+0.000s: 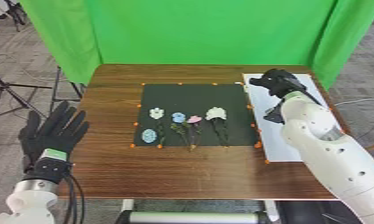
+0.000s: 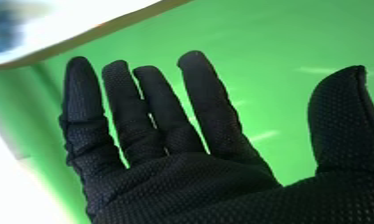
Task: Arrange flowers
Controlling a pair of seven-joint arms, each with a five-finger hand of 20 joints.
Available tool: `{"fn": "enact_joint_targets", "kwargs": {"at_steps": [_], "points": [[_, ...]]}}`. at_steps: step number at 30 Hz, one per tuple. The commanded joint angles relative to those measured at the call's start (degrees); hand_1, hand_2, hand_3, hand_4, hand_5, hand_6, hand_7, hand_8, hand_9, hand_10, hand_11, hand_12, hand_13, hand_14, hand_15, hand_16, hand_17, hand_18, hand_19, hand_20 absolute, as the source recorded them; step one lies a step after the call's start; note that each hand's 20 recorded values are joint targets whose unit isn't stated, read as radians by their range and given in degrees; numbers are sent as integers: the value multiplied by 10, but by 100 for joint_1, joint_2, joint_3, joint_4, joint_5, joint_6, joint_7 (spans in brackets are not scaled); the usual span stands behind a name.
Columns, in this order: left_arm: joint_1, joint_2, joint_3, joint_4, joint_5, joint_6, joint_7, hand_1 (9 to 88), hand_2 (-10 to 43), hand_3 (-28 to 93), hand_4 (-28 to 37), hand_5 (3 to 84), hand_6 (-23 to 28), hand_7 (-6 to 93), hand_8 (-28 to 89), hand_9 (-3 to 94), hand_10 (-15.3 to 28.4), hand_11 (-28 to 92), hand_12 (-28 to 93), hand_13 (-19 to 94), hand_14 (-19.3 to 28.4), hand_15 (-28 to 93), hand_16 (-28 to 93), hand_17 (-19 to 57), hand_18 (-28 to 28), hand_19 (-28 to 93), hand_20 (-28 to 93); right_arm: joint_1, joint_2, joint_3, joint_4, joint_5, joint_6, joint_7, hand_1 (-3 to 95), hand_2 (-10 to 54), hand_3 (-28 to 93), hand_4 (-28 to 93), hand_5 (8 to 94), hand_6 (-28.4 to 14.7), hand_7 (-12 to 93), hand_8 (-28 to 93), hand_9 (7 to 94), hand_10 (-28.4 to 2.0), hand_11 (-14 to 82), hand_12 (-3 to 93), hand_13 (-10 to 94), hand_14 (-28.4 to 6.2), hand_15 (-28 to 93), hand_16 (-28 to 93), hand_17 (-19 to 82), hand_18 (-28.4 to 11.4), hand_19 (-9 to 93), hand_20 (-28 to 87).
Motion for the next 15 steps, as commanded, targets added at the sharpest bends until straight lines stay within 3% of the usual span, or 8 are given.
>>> {"fn": "enact_joint_targets", "kwargs": {"at_steps": [1,9,11,12,13,15], "points": [[74,-4,45,-33,29,-42,62,252,73,708,-283,367,67,179,-97,313,136,189,114,216,139,326,-75,-38,108,261,85,495,123,-113,555,-106,-232,141,62,126,711,-251,437,-71,111,-94,369,-187,67,111,231,-166,275,72,161,-234,607,306],[36,-19,76,3,59,-55,7,254,81,707,-283,366,66,179,-97,315,136,188,115,218,139,327,-74,-38,109,263,85,945,-39,-536,1442,226,-514,437,77,140,725,-248,408,-78,104,-97,322,-174,74,89,197,-150,260,34,144,-227,604,283],[35,-62,46,61,200,-230,-182,260,85,708,-282,367,65,180,-97,317,138,188,114,219,139,327,-74,-37,109,263,85,1018,-97,-715,1661,158,-390,544,92,140,738,-243,369,-79,115,-96,290,-174,79,85,192,-150,271,29,144,-225,605,274],[27,-39,67,61,189,-269,-155,261,86,709,-282,367,65,180,-98,317,137,188,113,220,140,328,-74,-37,109,263,84,1066,-117,-753,1750,183,-489,527,101,140,743,-241,347,-78,120,-99,274,-176,83,83,187,-151,279,26,146,-224,605,268],[14,-86,57,78,267,-345,-257,265,90,709,-282,363,62,180,-98,316,137,188,113,229,144,336,-72,-37,109,263,84,1053,-121,-767,1784,198,-532,539,106,141,749,-241,336,-78,124,-102,262,-177,86,80,179,-154,287,22,146,-221,604,261],[-71,-104,92,117,430,-369,-381,269,93,708,-283,358,60,181,-99,312,134,184,112,234,147,343,-72,-37,110,263,83,1017,-123,-751,1811,345,-607,696,121,145,765,-238,311,-74,138,-110,233,-174,91,70,162,-157,307,2,145,-219,607,244]]}}
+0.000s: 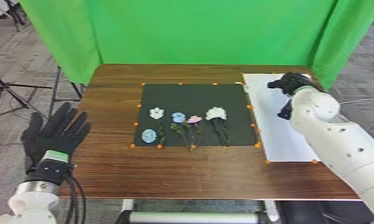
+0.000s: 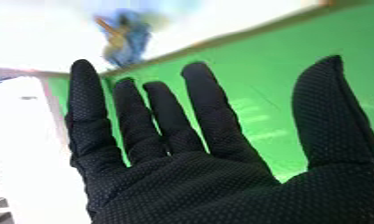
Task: Arrange flowers
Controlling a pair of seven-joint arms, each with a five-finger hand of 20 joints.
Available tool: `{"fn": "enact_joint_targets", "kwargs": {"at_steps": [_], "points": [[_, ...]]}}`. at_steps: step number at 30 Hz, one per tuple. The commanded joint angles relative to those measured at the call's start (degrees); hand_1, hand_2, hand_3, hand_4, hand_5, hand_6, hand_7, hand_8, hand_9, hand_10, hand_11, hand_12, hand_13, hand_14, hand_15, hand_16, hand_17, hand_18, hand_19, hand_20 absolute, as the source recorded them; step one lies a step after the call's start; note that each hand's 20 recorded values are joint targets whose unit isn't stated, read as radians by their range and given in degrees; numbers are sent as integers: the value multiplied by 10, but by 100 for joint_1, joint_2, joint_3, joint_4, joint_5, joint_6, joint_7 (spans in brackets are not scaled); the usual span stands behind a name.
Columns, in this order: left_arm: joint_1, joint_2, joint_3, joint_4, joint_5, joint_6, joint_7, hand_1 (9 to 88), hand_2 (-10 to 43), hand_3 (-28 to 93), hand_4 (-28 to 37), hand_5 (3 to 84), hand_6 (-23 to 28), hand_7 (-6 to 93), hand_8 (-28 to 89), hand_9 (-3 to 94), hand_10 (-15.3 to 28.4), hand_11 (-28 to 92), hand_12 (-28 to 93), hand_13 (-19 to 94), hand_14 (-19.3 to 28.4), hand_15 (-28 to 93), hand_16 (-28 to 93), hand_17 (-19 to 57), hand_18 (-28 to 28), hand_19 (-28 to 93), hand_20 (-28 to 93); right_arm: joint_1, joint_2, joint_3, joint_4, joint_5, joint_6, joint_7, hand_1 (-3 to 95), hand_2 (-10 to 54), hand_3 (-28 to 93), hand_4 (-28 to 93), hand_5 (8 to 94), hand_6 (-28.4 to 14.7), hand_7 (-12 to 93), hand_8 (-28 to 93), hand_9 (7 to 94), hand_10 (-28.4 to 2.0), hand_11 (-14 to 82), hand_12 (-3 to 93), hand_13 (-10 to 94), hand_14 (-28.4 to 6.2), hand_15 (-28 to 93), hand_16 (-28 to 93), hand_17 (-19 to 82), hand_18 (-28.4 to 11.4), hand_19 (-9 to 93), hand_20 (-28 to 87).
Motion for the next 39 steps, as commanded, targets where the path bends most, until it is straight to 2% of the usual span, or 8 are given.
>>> {"fn": "enact_joint_targets", "kwargs": {"at_steps": [1,3,9,14,17,20,26,39], "points": [[-81,-132,-16,108,506,-419,-509,270,94,708,-283,356,59,181,-99,309,134,184,113,234,146,342,-73,-38,110,263,83,30,-129,-159,303,256,-179,448,144,143,773,-238,309,-73,140,-111,231,-173,92,69,161,-157,311,-4,147,-218,607,239],[-86,-134,-40,67,615,-377,-576,284,122,704,-282,355,58,181,-100,301,132,179,112,222,143,339,-75,-40,112,264,83,-47,-99,-195,296,132,-183,486,246,130,793,-259,306,-72,147,-113,231,-172,107,63,161,-154,333,-23,158,-213,613,217],[-127,-148,-9,97,517,-356,-589,293,136,713,-282,356,59,180,-101,287,130,180,115,184,133,326,-77,-43,111,264,81,-187,-60,-327,318,-85,230,675,496,69,844,-281,393,-54,255,-170,384,-162,175,88,315,-119,393,-34,270,-146,626,148],[-147,-144,10,97,491,-339,-637,291,132,712,-283,356,59,181,-100,284,129,178,115,176,131,323,-74,-45,111,264,80,-356,10,-307,243,-241,267,586,631,-48,768,-283,504,-28,262,-172,547,-138,221,149,490,-76,380,149,297,-73,920,-62],[-155,-132,10,95,394,-326,-597,291,128,711,-283,357,60,180,-100,284,130,179,116,175,132,323,-73,-46,111,265,80,-456,41,-341,232,-355,454,599,658,-91,751,-283,549,-8,274,-175,592,-119,241,182,535,-58,364,249,308,-65,932,-38],[-160,-114,0,92,390,-289,-546,290,125,709,-283,358,62,180,-99,287,132,183,116,176,132,324,-72,-46,111,267,81,-482,35,-383,267,-411,575,619,675,-95,735,-283,595,5,295,-178,667,-87,169,327,579,-45,386,322,334,-65,932,23],[-117,-124,14,66,356,-247,-459,289,122,707,-283,361,64,181,-98,290,135,189,117,181,135,332,-72,-47,112,271,82,-694,103,-337,132,-567,1230,330,694,-95,709,-283,651,-1,403,-35,755,-75,179,463,640,-48,423,428,376,-84,932,98],[-116,-69,-31,13,360,-196,-418,287,116,709,-283,363,66,181,-99,289,135,187,113,177,132,327,-78,-46,113,273,79,-2246,138,591,-2408,-598,1642,-413,686,-95,734,-283,640,-4,417,-27,747,-84,190,478,633,-56,422,452,362,-88,932,108]]}}
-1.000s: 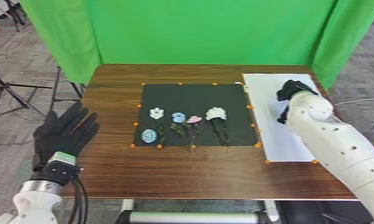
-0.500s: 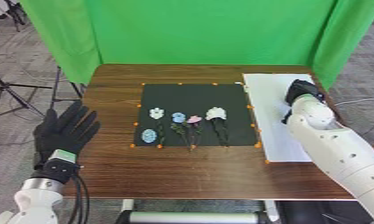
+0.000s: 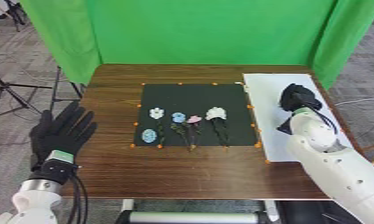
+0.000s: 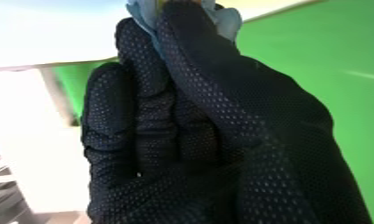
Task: Arrange flowers
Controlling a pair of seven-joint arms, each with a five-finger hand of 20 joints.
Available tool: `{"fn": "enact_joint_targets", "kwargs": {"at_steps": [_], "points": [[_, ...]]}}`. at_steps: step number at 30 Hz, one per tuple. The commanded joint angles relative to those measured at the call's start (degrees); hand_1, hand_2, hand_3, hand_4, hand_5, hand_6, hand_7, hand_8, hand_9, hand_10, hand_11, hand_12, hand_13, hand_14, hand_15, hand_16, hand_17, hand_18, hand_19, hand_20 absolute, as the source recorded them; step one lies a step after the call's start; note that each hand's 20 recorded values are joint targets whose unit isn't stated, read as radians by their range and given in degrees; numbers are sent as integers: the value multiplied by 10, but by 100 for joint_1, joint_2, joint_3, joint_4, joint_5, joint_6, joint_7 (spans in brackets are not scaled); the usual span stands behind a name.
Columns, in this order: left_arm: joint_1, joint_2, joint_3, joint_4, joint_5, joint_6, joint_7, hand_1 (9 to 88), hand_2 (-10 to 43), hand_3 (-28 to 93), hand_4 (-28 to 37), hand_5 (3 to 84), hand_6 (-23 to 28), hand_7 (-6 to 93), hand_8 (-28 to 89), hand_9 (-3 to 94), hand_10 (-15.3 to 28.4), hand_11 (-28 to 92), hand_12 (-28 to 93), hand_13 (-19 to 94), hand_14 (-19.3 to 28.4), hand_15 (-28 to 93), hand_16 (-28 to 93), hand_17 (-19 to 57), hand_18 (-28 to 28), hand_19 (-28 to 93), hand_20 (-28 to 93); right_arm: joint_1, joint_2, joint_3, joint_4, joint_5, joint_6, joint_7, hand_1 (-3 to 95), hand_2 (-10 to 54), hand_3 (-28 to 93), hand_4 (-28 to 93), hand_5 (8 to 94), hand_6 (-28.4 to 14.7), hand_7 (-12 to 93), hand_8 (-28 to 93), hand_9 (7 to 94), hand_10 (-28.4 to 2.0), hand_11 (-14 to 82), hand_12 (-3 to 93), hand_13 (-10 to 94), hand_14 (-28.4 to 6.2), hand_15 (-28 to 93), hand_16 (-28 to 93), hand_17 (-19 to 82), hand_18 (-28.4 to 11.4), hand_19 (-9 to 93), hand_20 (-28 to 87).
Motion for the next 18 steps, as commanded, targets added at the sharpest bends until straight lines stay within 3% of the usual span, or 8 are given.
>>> {"fn": "enact_joint_targets", "kwargs": {"at_steps": [1,8,9,11,14,18], "points": [[-2,29,-20,-65,6,64,10,288,116,708,-283,363,66,180,-99,289,135,186,113,175,131,325,-77,-46,113,273,79,-867,-257,294,-1310,27,63,-492,686,-95,734,-283,640,-4,417,-28,746,-86,190,477,631,-57,423,452,359,-89,932,110],[-114,40,5,-50,-5,76,-48,288,114,709,-283,362,66,180,-98,287,134,184,113,171,131,321,-74,-46,113,273,78,-1008,-604,24,-1602,-284,-133,-707,682,-95,736,-283,636,-4,414,-30,743,-86,192,475,627,-58,427,447,353,-94,932,113],[-154,56,31,-16,8,40,-55,288,113,709,-283,362,66,180,-98,287,134,185,114,171,131,321,-73,-46,113,273,78,-1013,-601,-36,-1624,-278,-108,-729,682,-95,736,-283,636,-5,414,-29,743,-86,193,475,627,-58,427,447,353,-95,932,113],[-125,30,32,-24,132,73,-73,288,113,709,-283,362,67,179,-98,287,134,184,114,172,131,322,-73,-47,113,273,78,-1075,-604,-183,-1599,-451,-2,-917,679,-95,738,-283,636,-6,414,-30,743,-86,193,474,627,-57,428,445,353,-97,932,114],[-144,37,30,-26,52,59,-92,285,110,711,-283,362,66,180,-97,286,134,186,115,172,131,322,-73,-46,113,272,78,-1156,-625,-258,-1636,-627,-90,-952,674,-95,740,-283,637,-6,415,-31,743,-87,194,471,626,-58,431,442,352,-102,932,114],[-156,50,5,-18,94,49,-121,284,108,710,-283,362,65,180,-97,286,134,185,116,172,131,319,-73,-45,113,269,77,-1208,-677,-231,-1597,-833,-26,-822,672,-95,740,-283,632,-5,413,-36,738,-85,195,469,624,-57,434,437,351,-104,932,113]]}}
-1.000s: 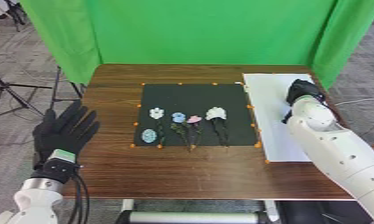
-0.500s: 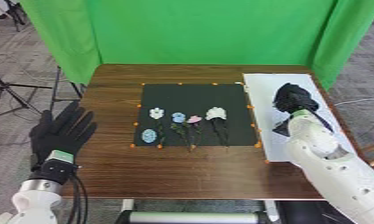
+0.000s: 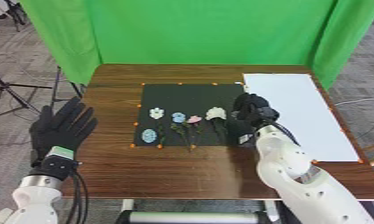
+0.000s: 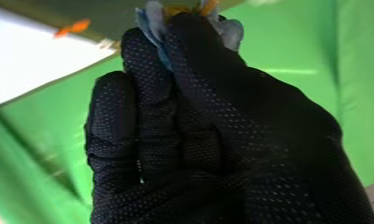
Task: Arrange flowers
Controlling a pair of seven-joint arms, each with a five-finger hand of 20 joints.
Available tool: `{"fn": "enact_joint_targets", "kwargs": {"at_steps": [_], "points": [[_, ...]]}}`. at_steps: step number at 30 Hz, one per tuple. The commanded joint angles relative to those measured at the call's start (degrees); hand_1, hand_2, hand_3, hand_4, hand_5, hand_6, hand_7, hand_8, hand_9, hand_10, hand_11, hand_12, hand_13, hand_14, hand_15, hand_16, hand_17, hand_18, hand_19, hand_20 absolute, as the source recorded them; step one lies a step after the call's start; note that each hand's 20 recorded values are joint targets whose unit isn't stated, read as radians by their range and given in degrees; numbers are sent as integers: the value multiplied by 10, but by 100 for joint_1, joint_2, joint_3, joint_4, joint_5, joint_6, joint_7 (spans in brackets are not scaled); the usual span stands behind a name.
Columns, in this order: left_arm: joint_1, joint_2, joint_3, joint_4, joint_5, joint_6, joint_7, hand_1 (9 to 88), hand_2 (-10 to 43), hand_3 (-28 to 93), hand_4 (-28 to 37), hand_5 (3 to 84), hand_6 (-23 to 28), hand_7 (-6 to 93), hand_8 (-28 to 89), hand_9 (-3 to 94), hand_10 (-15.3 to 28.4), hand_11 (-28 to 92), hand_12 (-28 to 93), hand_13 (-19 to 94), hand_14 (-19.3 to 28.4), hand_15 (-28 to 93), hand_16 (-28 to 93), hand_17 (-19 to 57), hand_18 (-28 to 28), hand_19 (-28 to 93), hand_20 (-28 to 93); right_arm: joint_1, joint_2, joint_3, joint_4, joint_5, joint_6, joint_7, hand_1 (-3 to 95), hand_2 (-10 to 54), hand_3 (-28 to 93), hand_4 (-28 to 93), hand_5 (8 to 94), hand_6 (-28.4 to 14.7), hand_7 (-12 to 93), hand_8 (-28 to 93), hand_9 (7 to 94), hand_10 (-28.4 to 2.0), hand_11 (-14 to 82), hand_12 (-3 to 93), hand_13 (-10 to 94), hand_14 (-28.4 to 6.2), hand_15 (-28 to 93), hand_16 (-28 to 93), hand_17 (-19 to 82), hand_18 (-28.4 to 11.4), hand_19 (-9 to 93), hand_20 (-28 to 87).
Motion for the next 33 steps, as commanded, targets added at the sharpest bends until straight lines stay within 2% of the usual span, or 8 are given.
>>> {"fn": "enact_joint_targets", "kwargs": {"at_steps": [1,5,7,11,14,19,25,33], "points": [[-7,29,-19,-5,46,11,-93,284,107,710,-283,362,65,180,-97,286,135,185,116,172,131,319,-72,-45,113,269,77,-243,-108,-30,-58,-372,45,70,671,-95,740,-283,631,-5,411,-37,737,-85,194,468,623,-57,434,436,350,-104,932,113],[47,15,-79,-33,15,46,-86,283,106,711,-283,362,66,179,-98,287,135,185,116,172,131,319,-72,-45,114,268,77,-312,-92,37,-176,-325,-13,121,667,-95,742,-283,624,-8,401,-42,727,-89,188,460,612,-60,437,424,346,-105,932,108],[30,-20,-79,-33,-7,44,-122,282,106,711,-283,362,66,180,-97,286,135,185,116,172,131,319,-71,-45,114,267,77,-367,-60,42,-228,-383,-54,111,652,-95,743,-283,609,-7,376,-56,717,-91,177,438,602,-58,443,406,337,-127,931,109],[65,-12,-89,-51,-6,-9,-78,292,86,712,-283,362,66,180,-97,285,135,185,117,178,132,322,-70,-46,115,270,80,-431,-60,128,-336,-326,-226,77,629,-95,744,-283,594,10,313,-181,710,-83,119,386,604,-62,454,402,340,-178,796,308],[92,-22,-110,-47,12,-30,-42,298,72,711,-283,361,65,180,-96,286,134,187,119,181,134,325,-69,-48,117,275,83,-474,-37,183,-452,-274,-283,7,615,-95,739,-283,580,8,293,-182,663,-91,182,291,590,-69,473,392,337,-187,778,355],[155,-26,-99,-83,-74,23,45,292,61,714,-280,361,66,180,-96,286,134,189,120,180,135,328,-68,-47,119,278,85,-579,24,274,-556,-378,-424,-146,614,-95,737,-283,585,13,294,-185,640,-94,228,200,582,-69,470,393,326,-192,771,369],[155,-27,-124,-88,-72,38,32,290,54,713,-281,360,67,177,-95,285,133,183,121,177,134,319,-66,-47,120,273,85,-682,79,417,-667,-302,-599,-154,578,-95,745,-283,560,7,274,-183,579,-93,182,162,570,-74,475,387,321,-199,773,375],[141,-34,-104,-87,-96,58,24,289,49,713,-281,359,66,175,-94,284,133,183,124,173,132,313,-62,-47,122,269,86,-740,51,521,-713,-398,-864,-121,494,-95,837,-283,523,0,248,-173,507,-110,126,136,523,-112,535,244,312,-208,782,382]]}}
